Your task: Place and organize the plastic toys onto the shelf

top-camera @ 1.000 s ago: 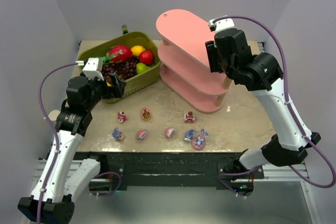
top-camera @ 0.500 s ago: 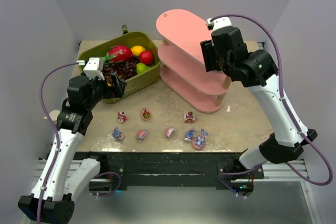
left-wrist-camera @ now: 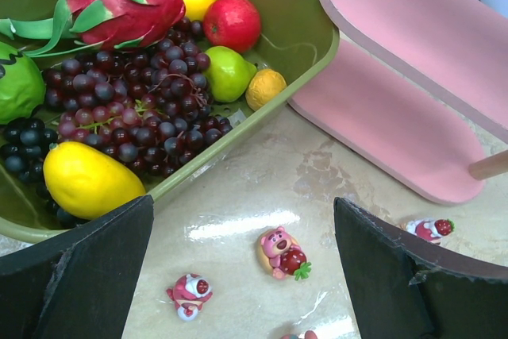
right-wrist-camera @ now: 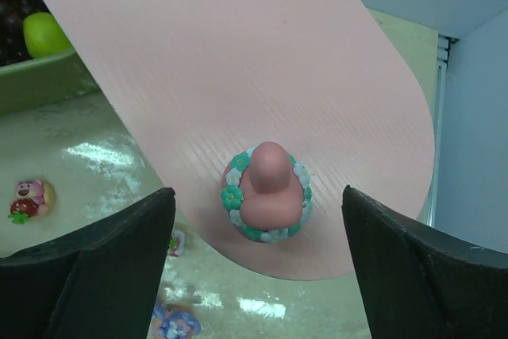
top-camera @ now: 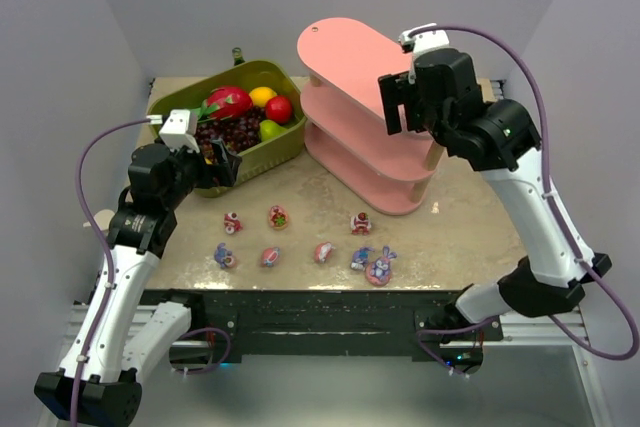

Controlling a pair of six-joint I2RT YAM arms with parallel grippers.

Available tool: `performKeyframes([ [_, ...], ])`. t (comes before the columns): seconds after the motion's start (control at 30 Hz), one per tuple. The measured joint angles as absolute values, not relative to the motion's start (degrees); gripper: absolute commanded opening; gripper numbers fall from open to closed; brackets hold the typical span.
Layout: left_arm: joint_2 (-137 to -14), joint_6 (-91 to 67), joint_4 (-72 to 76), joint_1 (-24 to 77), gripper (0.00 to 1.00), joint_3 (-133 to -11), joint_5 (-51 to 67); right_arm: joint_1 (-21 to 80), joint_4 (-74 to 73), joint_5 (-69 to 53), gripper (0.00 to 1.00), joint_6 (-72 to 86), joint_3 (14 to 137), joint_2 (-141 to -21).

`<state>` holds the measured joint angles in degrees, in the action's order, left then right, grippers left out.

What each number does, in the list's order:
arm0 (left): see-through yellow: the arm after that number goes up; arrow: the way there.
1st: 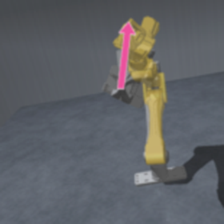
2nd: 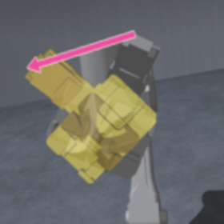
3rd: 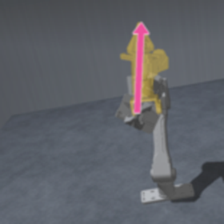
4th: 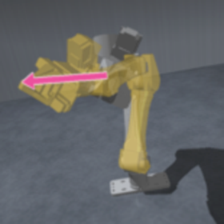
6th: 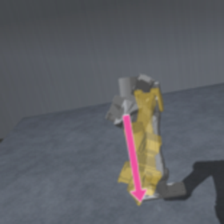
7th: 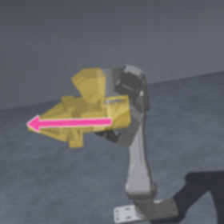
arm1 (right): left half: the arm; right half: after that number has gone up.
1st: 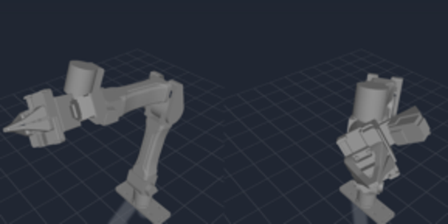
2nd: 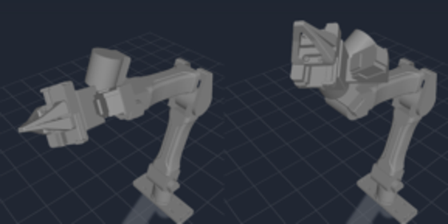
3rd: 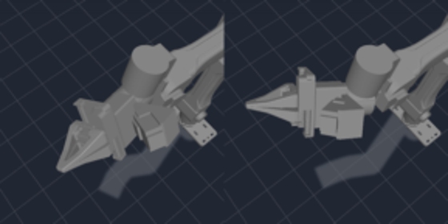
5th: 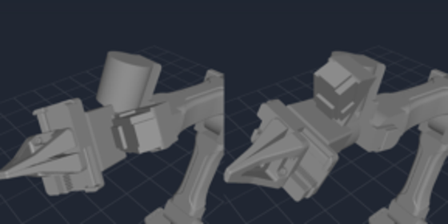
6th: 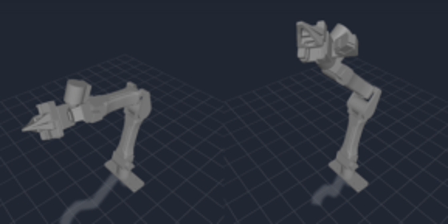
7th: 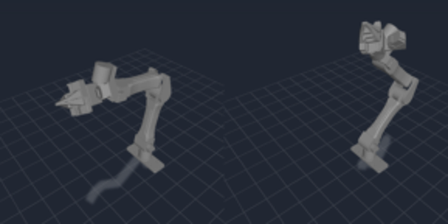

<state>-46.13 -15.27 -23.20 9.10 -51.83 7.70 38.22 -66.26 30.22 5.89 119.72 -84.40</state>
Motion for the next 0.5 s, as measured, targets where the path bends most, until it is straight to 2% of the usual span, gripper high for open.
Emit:
performKeyframes([
  [0.07,-46.1,-15.2,-23.2,9.1,0.99,-51.8,7.8,38.2,-63.9,29.2,0.99,5.3,118.4,-82.1],
  [0.23,-45.5,-15.3,-23.2,9.1,0.99,-51.8,7.4,38.2,-55.3,23.2,0.99,3.2,112.6,-71.2],
  [0.4,-44.2,-15.3,-23.2,9.1,1.0,-51.8,6.5,38.2,-46.1,10.5,0.98,0.4,109.0,-63.1],
  [0.5,-43.7,-15.3,-23.2,9.1,0.99,-51.8,5.7,38.2,-41.9,0.7,0.95,-1.3,107.6,-62.6],
])
